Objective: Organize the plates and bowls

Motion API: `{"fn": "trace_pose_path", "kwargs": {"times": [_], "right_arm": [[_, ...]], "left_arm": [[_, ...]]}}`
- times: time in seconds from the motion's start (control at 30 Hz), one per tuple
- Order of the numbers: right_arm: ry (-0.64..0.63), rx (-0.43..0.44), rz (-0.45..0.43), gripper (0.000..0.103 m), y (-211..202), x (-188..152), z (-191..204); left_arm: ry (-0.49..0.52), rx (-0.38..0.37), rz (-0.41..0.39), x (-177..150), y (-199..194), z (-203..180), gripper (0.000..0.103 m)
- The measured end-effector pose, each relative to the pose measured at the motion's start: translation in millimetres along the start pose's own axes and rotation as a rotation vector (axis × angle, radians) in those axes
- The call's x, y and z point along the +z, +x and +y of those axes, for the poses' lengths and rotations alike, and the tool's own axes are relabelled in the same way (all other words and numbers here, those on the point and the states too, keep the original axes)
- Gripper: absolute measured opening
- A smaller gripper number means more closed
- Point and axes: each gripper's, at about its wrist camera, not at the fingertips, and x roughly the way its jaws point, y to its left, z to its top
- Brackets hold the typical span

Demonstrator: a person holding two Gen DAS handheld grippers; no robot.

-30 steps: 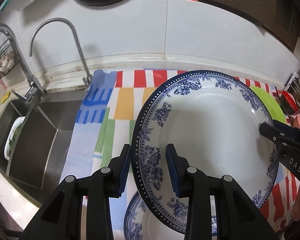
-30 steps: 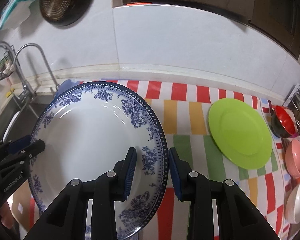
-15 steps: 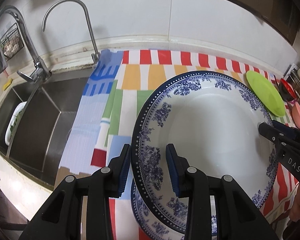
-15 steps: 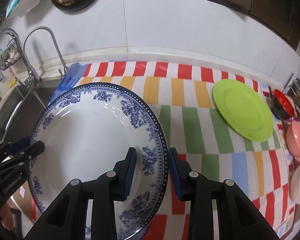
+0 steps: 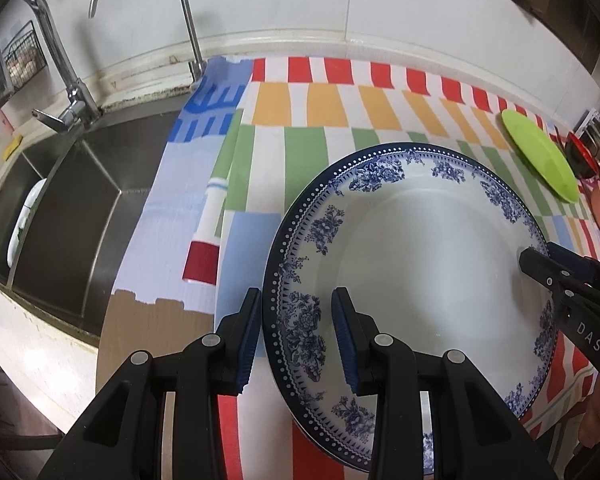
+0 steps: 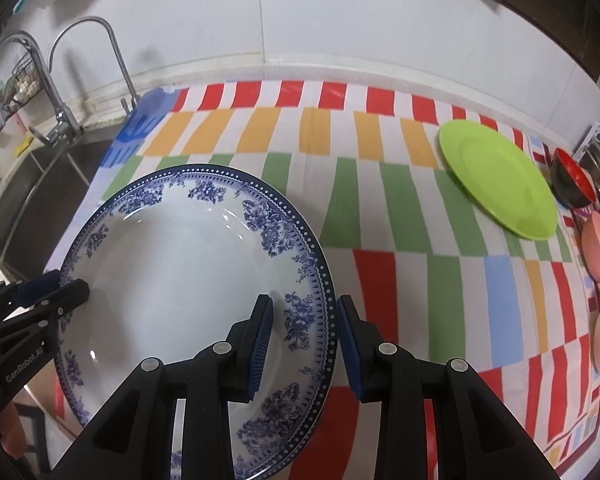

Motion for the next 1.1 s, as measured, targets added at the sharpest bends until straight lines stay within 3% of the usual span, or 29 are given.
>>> {"fn": "trace_pose_path", "kwargs": {"times": [0.47, 1.1], "right_arm": [[0.010, -0.017, 0.059, 0.034, 12.6, -18.2, 0.7], [0.026, -0.008, 0.100, 0.036, 22.8, -22.7, -1.0]], "left_arm": [[0.020, -0.022, 0.064, -13.8, 18.6, 0.9, 0.035], [0.022, -0.019, 0.088, -15.4, 30.2, -0.4, 0.036]]}}
